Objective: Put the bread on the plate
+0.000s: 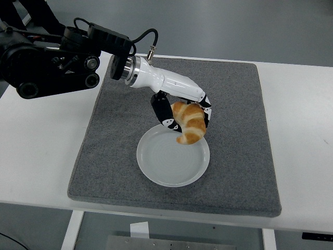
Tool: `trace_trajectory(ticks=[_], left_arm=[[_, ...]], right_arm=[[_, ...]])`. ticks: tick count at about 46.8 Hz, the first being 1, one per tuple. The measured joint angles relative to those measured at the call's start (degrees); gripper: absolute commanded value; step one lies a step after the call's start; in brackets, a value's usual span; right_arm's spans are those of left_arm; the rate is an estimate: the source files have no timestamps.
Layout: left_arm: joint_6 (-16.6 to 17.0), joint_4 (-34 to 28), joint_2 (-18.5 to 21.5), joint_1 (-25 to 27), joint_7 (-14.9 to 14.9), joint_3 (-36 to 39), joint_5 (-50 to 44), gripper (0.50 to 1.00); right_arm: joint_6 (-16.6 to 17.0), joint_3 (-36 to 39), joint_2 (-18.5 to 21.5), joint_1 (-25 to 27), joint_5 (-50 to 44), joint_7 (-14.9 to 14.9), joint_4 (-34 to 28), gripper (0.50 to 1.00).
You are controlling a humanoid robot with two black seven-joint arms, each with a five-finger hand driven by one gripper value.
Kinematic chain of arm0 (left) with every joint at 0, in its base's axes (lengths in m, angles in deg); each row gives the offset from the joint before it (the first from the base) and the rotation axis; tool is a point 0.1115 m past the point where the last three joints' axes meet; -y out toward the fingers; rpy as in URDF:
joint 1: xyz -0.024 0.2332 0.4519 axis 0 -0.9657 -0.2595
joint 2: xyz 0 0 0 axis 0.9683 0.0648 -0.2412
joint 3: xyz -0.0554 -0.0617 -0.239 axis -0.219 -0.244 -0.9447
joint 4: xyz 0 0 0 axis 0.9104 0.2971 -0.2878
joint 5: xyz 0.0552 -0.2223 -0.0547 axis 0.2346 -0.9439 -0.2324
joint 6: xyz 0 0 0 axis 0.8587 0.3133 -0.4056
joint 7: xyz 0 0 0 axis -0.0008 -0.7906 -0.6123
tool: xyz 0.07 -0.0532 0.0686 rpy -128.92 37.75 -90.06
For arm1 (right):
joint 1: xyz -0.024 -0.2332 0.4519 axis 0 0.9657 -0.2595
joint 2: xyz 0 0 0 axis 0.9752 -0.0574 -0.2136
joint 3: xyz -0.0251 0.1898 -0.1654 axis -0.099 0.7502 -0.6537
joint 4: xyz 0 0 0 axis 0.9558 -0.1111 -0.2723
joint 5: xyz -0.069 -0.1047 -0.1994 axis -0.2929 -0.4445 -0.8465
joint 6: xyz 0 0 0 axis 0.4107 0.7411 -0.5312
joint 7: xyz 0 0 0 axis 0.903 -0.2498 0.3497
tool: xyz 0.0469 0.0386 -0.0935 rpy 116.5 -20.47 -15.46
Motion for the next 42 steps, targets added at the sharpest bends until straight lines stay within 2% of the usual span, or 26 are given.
trace_trajectory(ticks=[10,25,42], left_arm=[[-0.04,0.05,1.27,-3.91,-0.39,0.48,3.95,0.500],[0.79,0.76,0.98,-8.18,-0.45,0.35,7.04,0.500],[0.90,1.97,0.59,-10.80,-0.35,0.36,9.44,0.500]], right_arm=[[0.00,0.00,0.00,0.00,0.00,0.01,0.01,0.952],[0.00,0.00,0.00,0.00,0.00,0.00,0.00,0.952],[0.00,0.00,0.00,0.00,0.00,0.00,-0.03,0.952]])
